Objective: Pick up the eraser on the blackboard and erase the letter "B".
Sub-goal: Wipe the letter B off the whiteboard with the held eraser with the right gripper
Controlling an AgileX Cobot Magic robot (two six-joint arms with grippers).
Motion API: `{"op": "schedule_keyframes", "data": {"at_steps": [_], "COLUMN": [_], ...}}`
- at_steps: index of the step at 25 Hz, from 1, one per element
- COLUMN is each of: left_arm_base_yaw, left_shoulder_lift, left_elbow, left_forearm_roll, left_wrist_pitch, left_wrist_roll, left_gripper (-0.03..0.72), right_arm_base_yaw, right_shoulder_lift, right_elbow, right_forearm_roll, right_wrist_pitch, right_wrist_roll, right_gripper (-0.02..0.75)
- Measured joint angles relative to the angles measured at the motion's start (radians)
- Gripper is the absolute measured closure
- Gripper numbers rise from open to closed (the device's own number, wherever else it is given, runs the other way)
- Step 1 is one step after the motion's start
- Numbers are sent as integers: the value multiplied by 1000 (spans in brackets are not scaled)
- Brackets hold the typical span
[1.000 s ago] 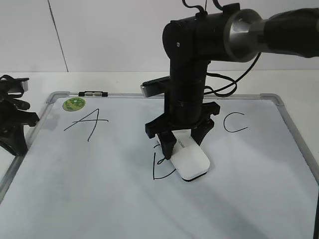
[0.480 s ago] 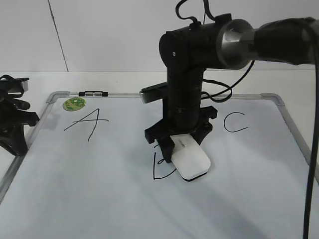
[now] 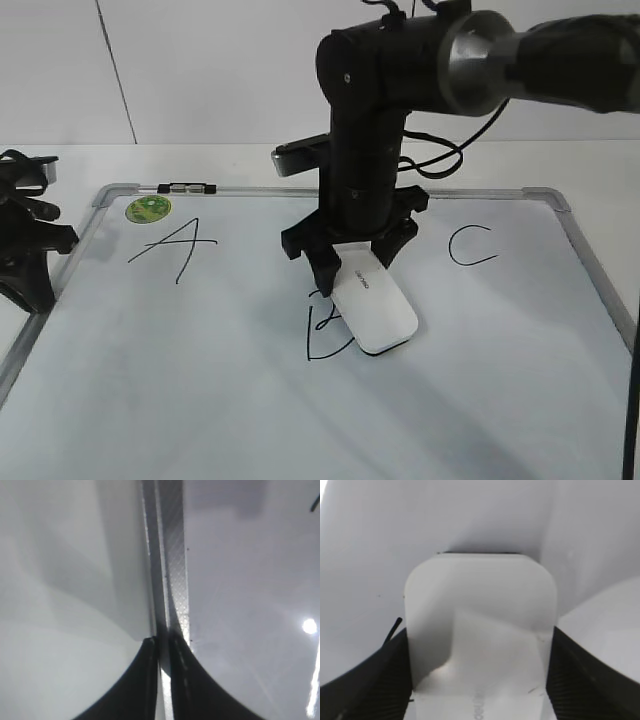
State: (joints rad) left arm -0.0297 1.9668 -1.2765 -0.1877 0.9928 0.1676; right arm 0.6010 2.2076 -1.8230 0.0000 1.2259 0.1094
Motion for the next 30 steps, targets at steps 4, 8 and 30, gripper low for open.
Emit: {"op": "schedule_keyframes", "data": {"at_steps": [4, 8, 30], "left_arm_base_yaw": [0, 0, 0], "left_shoulder_lift": [0, 0, 0], "left_elbow": [0, 0, 0], "left_forearm_roll": [0, 0, 0], "left_wrist_pitch": [0, 2, 7], "left_wrist_roll": [0, 0, 0], "left_gripper": [663, 663, 663], "right_arm_base_yaw": [0, 0, 0], "right_shoulder_lift": [-39, -52, -52], "right_elbow": [-3, -1, 55], "right_forearm_roll": [0, 7, 21], "right_wrist_pitch": [-2, -2, -4], "right_wrist_roll": [0, 0, 0], "right_gripper": [144, 144, 144]}}
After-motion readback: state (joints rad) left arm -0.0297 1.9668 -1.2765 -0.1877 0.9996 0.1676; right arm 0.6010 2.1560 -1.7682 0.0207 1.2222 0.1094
